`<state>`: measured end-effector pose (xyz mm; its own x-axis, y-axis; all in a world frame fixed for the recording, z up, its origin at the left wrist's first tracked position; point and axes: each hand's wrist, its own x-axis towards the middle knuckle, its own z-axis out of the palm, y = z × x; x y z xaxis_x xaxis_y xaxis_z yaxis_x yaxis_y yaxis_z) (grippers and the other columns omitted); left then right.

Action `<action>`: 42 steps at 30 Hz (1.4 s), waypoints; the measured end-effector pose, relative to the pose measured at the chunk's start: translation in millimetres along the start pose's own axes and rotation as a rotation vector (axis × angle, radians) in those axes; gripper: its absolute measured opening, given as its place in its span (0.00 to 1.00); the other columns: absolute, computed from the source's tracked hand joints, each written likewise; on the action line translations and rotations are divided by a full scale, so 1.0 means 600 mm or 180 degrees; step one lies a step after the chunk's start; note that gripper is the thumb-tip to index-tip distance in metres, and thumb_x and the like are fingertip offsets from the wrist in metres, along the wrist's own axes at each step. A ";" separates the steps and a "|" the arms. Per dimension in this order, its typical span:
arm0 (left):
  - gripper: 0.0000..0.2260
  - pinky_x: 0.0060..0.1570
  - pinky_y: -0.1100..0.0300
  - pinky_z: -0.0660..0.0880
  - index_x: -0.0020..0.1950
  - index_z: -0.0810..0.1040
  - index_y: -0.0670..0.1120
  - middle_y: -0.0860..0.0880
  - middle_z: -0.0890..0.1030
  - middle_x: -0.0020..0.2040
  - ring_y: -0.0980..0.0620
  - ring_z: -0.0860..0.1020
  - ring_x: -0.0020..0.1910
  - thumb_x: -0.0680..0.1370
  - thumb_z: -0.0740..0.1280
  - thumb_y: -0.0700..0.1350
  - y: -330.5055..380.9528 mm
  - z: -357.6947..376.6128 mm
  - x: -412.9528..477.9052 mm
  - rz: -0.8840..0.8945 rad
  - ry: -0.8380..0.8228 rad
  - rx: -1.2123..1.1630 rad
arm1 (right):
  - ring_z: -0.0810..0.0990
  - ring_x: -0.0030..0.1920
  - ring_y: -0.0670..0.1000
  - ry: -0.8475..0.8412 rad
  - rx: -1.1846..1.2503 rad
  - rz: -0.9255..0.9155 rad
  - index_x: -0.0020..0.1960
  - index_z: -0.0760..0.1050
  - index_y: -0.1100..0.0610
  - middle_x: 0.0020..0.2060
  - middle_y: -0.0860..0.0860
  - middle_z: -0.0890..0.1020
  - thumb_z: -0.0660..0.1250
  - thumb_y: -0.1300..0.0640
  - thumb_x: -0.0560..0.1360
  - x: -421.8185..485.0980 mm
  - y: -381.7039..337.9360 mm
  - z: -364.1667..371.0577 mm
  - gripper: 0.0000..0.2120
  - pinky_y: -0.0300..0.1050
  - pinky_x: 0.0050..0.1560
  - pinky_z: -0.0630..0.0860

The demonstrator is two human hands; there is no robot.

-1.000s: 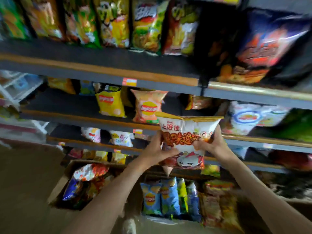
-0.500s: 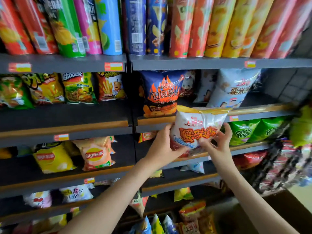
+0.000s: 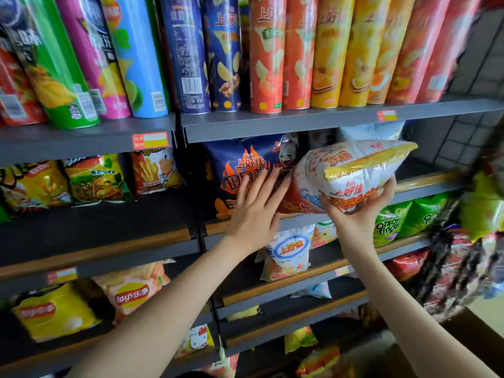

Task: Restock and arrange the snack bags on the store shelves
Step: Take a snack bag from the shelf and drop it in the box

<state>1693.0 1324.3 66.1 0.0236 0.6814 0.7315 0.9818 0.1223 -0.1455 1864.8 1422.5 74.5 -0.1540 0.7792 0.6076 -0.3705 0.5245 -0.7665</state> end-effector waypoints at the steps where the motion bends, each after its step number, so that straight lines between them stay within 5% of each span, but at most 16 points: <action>1: 0.36 0.73 0.41 0.48 0.76 0.60 0.47 0.42 0.59 0.76 0.42 0.54 0.76 0.71 0.70 0.47 -0.007 0.006 -0.005 -0.0113 -0.0017 0.0273 | 0.60 0.74 0.46 -0.0003 0.0014 -0.0051 0.76 0.38 0.54 0.75 0.54 0.50 0.75 0.65 0.66 0.009 0.002 0.004 0.55 0.39 0.66 0.69; 7: 0.41 0.72 0.43 0.40 0.78 0.54 0.49 0.41 0.54 0.77 0.41 0.50 0.76 0.71 0.72 0.55 -0.046 0.022 -0.006 -0.0444 -0.0205 0.1060 | 0.63 0.72 0.46 -0.0087 0.0212 0.0099 0.74 0.44 0.47 0.74 0.54 0.54 0.74 0.69 0.69 0.044 0.022 0.017 0.50 0.51 0.66 0.72; 14: 0.39 0.71 0.39 0.45 0.78 0.51 0.50 0.42 0.54 0.78 0.42 0.50 0.76 0.73 0.63 0.64 -0.064 0.027 0.014 -0.1004 -0.0205 0.1258 | 0.57 0.75 0.48 -0.0102 0.0270 -0.0029 0.74 0.46 0.44 0.74 0.55 0.52 0.77 0.64 0.67 0.079 0.052 0.014 0.51 0.62 0.68 0.67; 16: 0.40 0.71 0.39 0.45 0.77 0.51 0.49 0.41 0.55 0.77 0.41 0.50 0.76 0.72 0.65 0.63 -0.065 0.027 0.016 -0.1018 -0.0242 0.1303 | 0.53 0.76 0.46 -0.0102 0.0223 0.0000 0.72 0.46 0.38 0.75 0.51 0.49 0.77 0.62 0.67 0.081 0.068 0.015 0.50 0.61 0.70 0.65; 20: 0.42 0.71 0.38 0.50 0.77 0.55 0.48 0.40 0.57 0.77 0.39 0.53 0.75 0.70 0.71 0.60 -0.058 0.033 0.017 -0.1020 -0.0200 0.1427 | 0.55 0.76 0.46 -0.0048 0.0308 0.0051 0.76 0.45 0.46 0.76 0.51 0.49 0.77 0.63 0.67 0.081 0.101 0.011 0.51 0.61 0.69 0.66; 24: 0.43 0.70 0.36 0.49 0.77 0.55 0.47 0.40 0.54 0.76 0.38 0.53 0.75 0.69 0.73 0.58 -0.054 0.040 0.021 -0.0909 -0.0171 0.1444 | 0.55 0.76 0.47 -0.0095 0.0337 0.0144 0.76 0.46 0.45 0.76 0.50 0.49 0.77 0.62 0.67 0.091 0.124 0.012 0.51 0.59 0.70 0.65; 28: 0.44 0.68 0.35 0.47 0.76 0.55 0.48 0.40 0.53 0.76 0.36 0.52 0.74 0.68 0.75 0.56 -0.055 0.049 0.023 -0.0743 -0.0101 0.1418 | 0.51 0.73 0.35 -0.0134 -0.0245 0.0192 0.77 0.43 0.53 0.72 0.41 0.50 0.75 0.60 0.70 0.104 0.135 0.031 0.50 0.39 0.74 0.54; 33: 0.41 0.68 0.35 0.46 0.77 0.54 0.49 0.40 0.51 0.76 0.36 0.50 0.75 0.71 0.72 0.57 -0.057 0.056 0.022 -0.0714 -0.0054 0.1420 | 0.60 0.71 0.60 -0.0294 -0.1264 -0.0165 0.78 0.46 0.54 0.72 0.61 0.59 0.75 0.52 0.69 0.121 0.136 0.049 0.49 0.49 0.68 0.60; 42: 0.37 0.70 0.39 0.41 0.76 0.60 0.52 0.40 0.52 0.76 0.36 0.50 0.75 0.71 0.69 0.59 -0.072 0.059 0.025 -0.0730 0.0027 0.1321 | 0.64 0.66 0.67 -0.0541 -0.1900 -0.0183 0.78 0.45 0.53 0.68 0.64 0.62 0.76 0.49 0.66 0.128 0.162 0.075 0.52 0.60 0.61 0.68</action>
<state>1644.6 1354.7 60.0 -0.1817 0.5973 0.7811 0.8036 0.5480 -0.2321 1776.0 1517.7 55.8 -0.3109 0.7041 0.6384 0.1858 0.7038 -0.6857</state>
